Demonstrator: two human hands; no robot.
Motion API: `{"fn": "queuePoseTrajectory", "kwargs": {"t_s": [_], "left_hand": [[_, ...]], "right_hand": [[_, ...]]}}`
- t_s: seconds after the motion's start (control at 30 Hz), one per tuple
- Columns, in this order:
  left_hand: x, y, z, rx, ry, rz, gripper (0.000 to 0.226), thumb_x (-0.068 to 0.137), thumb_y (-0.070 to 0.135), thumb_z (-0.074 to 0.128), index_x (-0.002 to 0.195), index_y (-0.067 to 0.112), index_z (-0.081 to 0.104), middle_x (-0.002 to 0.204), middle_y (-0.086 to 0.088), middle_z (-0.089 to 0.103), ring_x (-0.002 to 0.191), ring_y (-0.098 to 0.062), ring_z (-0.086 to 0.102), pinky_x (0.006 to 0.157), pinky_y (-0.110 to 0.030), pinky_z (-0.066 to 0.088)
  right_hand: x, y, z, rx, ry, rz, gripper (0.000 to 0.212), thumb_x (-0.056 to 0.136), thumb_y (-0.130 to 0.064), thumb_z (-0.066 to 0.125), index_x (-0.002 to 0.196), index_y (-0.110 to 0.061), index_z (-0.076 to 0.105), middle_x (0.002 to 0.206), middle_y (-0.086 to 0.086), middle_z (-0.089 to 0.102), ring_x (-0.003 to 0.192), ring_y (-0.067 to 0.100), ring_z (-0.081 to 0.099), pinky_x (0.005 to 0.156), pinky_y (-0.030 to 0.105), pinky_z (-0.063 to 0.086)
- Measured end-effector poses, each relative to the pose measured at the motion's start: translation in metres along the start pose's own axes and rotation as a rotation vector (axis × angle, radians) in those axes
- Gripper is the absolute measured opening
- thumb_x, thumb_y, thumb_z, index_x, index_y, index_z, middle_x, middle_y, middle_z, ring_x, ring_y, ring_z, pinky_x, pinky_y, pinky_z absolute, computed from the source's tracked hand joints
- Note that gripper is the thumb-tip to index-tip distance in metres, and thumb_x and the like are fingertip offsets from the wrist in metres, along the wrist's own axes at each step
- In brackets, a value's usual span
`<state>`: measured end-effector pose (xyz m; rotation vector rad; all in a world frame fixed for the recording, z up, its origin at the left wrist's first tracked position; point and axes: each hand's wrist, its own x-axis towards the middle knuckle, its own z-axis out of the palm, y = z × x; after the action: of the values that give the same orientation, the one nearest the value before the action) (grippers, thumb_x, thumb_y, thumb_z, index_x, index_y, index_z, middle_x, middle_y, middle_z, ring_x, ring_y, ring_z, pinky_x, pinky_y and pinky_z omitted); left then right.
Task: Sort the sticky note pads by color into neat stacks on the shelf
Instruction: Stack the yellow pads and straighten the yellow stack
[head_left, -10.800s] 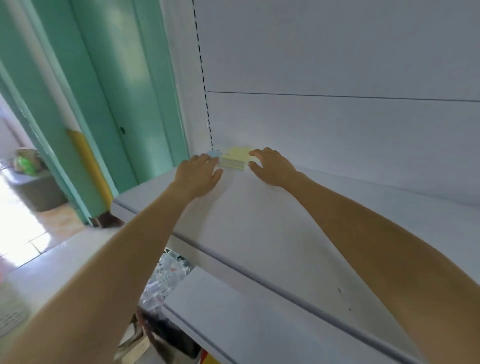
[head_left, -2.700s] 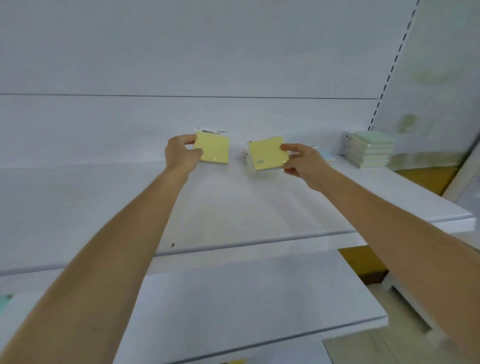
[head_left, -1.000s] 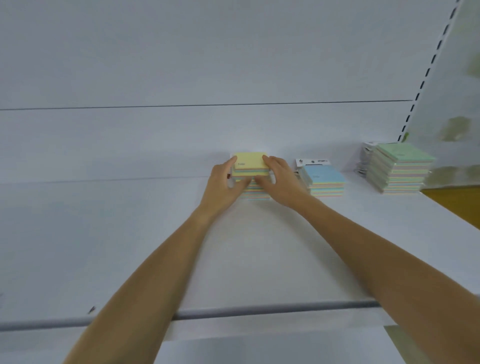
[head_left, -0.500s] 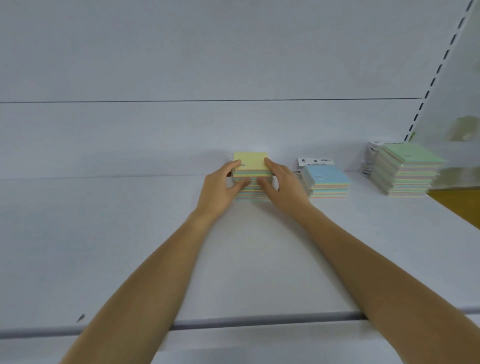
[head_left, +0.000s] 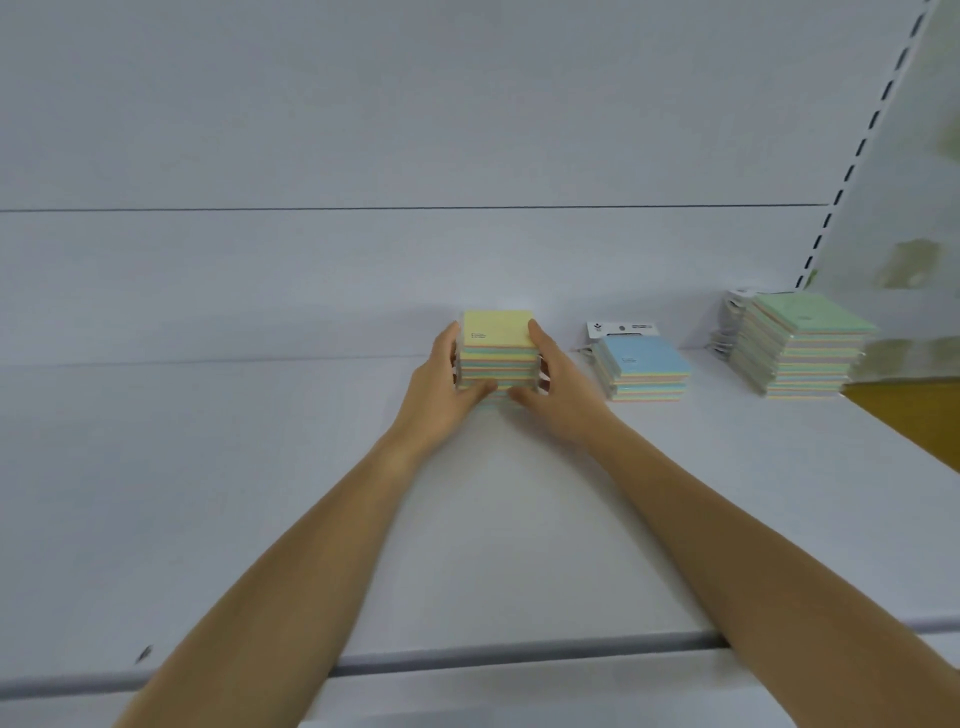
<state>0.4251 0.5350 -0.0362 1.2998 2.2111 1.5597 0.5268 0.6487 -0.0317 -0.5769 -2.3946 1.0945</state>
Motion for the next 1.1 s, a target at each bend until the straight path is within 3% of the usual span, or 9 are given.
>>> {"fn": "queuePoseTrajectory", "kwargs": {"t_s": [0.1,0.2,0.37,0.43,0.6,0.7,0.87,1.0,1.1], "left_hand": [[0.0,0.002,0.002,0.022,0.019,0.009,0.063,0.083,0.012,0.066,0.138,0.013,0.035,0.122,0.002,0.059,0.112,-0.013,0.057,0.096,-0.024,0.045],[-0.001,0.004,0.003,0.034,0.051,0.0,0.061,0.083,0.014,0.066,0.137,0.012,0.037,0.128,-0.004,0.059,0.117,-0.019,0.057,0.1,-0.034,0.046],[-0.003,0.008,0.002,0.017,-0.005,-0.103,0.08,0.077,0.016,0.073,0.141,0.012,0.025,0.115,0.011,0.05,0.106,-0.007,0.051,0.085,-0.018,0.038],[-0.003,0.004,0.002,0.054,-0.046,-0.144,0.082,0.077,0.015,0.072,0.142,0.011,0.023,0.122,0.004,0.056,0.107,-0.014,0.058,0.081,-0.014,0.036],[0.001,0.001,0.004,0.047,0.016,-0.161,0.06,0.078,0.006,0.069,0.131,0.007,0.042,0.126,-0.009,0.061,0.094,-0.012,0.058,0.071,-0.008,0.039],[0.001,0.0,0.005,0.029,0.035,-0.169,0.057,0.078,0.006,0.069,0.129,0.007,0.045,0.127,-0.009,0.061,0.104,-0.018,0.062,0.081,-0.016,0.043],[0.003,-0.002,0.002,0.098,0.011,-0.136,0.046,0.08,0.015,0.067,0.124,0.012,0.053,0.122,-0.005,0.064,0.11,-0.02,0.063,0.086,-0.021,0.044],[0.005,-0.004,0.003,0.177,-0.012,-0.103,0.039,0.085,0.016,0.061,0.124,0.01,0.054,0.123,-0.007,0.064,0.113,-0.022,0.061,0.088,-0.019,0.042],[0.006,-0.005,0.005,0.153,-0.017,-0.089,0.038,0.088,0.018,0.057,0.124,0.009,0.048,0.127,-0.007,0.062,0.117,-0.024,0.058,0.094,-0.026,0.044]], "right_hand": [[0.0,0.003,0.0,-0.001,0.025,0.0,0.076,0.086,-0.004,0.059,0.148,-0.012,0.014,0.138,0.014,0.047,0.125,0.03,0.048,0.105,0.044,0.041],[-0.001,0.001,-0.001,0.015,0.067,0.0,0.071,0.086,-0.003,0.059,0.146,-0.014,0.022,0.13,0.015,0.054,0.119,0.03,0.053,0.102,0.042,0.044],[0.002,0.003,0.001,0.033,0.016,0.041,0.098,0.082,-0.008,0.064,0.148,-0.016,-0.008,0.142,0.012,0.045,0.13,0.026,0.045,0.109,0.042,0.037],[0.003,0.007,0.0,-0.02,-0.056,0.074,0.096,0.084,-0.009,0.061,0.147,-0.012,-0.011,0.14,0.012,0.048,0.126,0.027,0.049,0.107,0.035,0.037],[0.006,0.012,0.001,-0.038,0.041,0.089,0.066,0.082,-0.008,0.06,0.14,-0.012,0.03,0.119,0.011,0.062,0.109,0.026,0.06,0.098,0.035,0.046],[0.006,0.012,0.002,-0.047,0.075,0.084,0.049,0.08,-0.009,0.061,0.127,-0.012,0.046,0.114,0.009,0.064,0.105,0.024,0.061,0.09,0.03,0.046],[0.003,0.009,0.002,-0.044,0.049,0.062,0.038,0.084,-0.008,0.055,0.121,-0.013,0.052,0.115,0.007,0.065,0.106,0.025,0.061,0.091,0.03,0.047],[0.004,0.01,0.004,-0.085,0.072,0.066,0.03,0.085,-0.009,0.052,0.114,-0.014,0.056,0.109,0.012,0.067,0.103,0.027,0.062,0.073,0.02,0.039],[0.003,0.005,0.005,-0.066,0.1,0.053,0.034,0.085,-0.013,0.055,0.118,-0.009,0.05,0.115,0.009,0.064,0.108,0.026,0.059,0.091,0.03,0.046]]}}
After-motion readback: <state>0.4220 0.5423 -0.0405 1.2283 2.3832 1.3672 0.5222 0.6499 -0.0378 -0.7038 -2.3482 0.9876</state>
